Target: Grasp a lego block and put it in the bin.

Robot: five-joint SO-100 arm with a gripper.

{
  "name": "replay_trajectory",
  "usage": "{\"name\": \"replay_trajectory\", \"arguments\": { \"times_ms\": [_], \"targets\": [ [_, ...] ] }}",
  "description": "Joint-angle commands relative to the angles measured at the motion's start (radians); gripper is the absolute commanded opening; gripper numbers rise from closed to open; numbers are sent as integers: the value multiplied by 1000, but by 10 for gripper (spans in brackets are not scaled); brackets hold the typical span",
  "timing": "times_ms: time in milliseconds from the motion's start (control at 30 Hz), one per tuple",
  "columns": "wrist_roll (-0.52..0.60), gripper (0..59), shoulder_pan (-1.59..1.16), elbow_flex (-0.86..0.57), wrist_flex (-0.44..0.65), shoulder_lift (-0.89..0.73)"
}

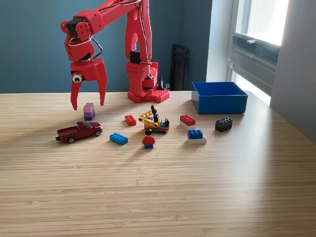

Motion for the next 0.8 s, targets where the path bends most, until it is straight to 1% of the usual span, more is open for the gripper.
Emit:
{"name": "replay_trajectory", "arguments": {
  "times_ms": [33, 100, 133, 167, 267, 333, 433, 600, 633, 667, 800],
  "targets": [
    [9, 284, -18, -40, -48, -18],
    [11, 263, -20, -31, -69, -34],
    [11, 223, -21, -29, -77, -38],
    [8, 156, -23, -29, -80, -41],
    [3, 94, -32, -29, -80, -43],
    [-21, 40, -43, -26, -78, -41],
    [-43, 28, -49, -5, -78, -32],
    [-78, 26, -55, 5, -55, -28],
    [-89, 24, -57, -8, -37, -28],
    [-112, 0, -55, -25, -15, -28],
    [-181, 0, -52, -123, 84, -25]
  ]
}}
